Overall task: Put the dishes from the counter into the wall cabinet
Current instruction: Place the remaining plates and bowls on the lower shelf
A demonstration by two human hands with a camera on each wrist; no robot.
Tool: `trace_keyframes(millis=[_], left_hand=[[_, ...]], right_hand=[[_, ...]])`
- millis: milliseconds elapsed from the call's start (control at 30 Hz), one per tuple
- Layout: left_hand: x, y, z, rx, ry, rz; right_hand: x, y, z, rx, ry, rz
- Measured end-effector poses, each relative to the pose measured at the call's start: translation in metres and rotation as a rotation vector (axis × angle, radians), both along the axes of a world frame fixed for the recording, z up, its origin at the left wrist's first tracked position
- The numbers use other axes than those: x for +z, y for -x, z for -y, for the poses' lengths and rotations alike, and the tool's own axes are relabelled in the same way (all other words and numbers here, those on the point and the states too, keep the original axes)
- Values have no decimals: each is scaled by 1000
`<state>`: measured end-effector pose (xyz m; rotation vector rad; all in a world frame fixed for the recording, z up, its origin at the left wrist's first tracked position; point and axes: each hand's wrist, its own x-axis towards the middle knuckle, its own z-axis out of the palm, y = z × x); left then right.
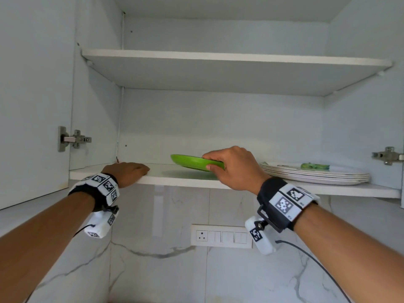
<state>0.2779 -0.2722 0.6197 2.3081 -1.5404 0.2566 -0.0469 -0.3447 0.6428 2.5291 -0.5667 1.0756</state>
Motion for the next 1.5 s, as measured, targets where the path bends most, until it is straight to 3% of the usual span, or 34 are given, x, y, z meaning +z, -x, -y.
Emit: trace_keyframes(millis=[333, 600, 700, 800, 900, 1033, 1200, 1333, 1500], left_hand=[[-1, -6, 3, -48, 59, 22], [-6, -9, 6, -55, 107, 92], [-7, -7, 4, -42, 137, 136], [-7, -7, 5, -36, 169, 161], [-9, -6, 5, -40, 190, 170], [-10, -7, 7, -49, 216, 183], [-13, -11, 8, -63, 240, 191], [-15, -11, 8, -76, 264, 213], [-14, -11, 8, -74, 266, 226]], right_hand=[[-22, -85, 11, -132, -78, -21], [-7, -126, 24, -159, -290, -157], [-15, -134, 27, -90, -364, -63], [-31, -137, 29, -54, -128, 188], [-40, -136, 26, -121, 33, 281], [-30, -140, 22, -234, -190, 176], [-9, -151, 28, -398, -471, -175], [-3, -155, 29, -435, -503, -216], [-14, -151, 33, -390, -465, -138]])
